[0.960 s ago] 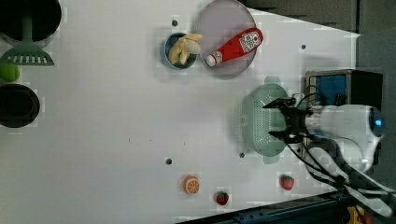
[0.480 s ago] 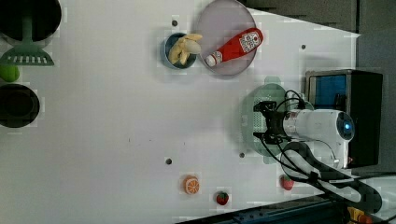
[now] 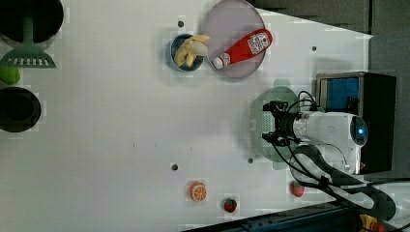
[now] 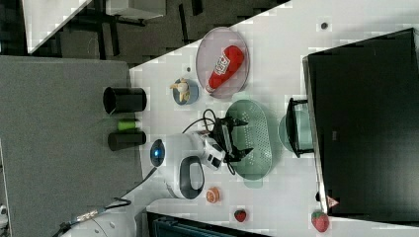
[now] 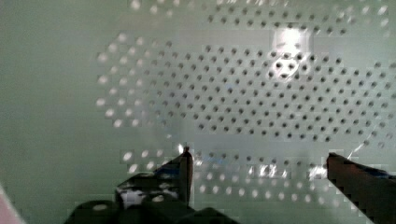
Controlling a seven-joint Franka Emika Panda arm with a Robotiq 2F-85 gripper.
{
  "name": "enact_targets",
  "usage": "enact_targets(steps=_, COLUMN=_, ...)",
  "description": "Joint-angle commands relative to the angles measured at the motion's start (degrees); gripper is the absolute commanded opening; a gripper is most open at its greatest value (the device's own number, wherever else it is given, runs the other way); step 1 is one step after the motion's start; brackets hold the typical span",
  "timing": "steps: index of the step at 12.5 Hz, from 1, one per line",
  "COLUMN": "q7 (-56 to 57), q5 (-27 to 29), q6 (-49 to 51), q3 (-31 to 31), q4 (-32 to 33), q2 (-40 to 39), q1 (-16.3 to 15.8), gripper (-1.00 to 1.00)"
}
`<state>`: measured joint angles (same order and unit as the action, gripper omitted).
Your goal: Drag strainer right to left.
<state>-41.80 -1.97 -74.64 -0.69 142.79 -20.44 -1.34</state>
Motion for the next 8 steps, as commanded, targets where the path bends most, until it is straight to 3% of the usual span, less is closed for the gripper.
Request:
enact_targets(steps=1, q7=-5.11, q5=-0.57, q6=1.56, q3=1.23, q4=-0.16, q2=0.40, q1=-2.95, gripper=1.00)
enact_targets(steps=8, q7=-18.72, q5=-0.56, q6=1.64, q3=5.74, q4=-0.93, q2=0.25, q1=-8.36, gripper=1.00)
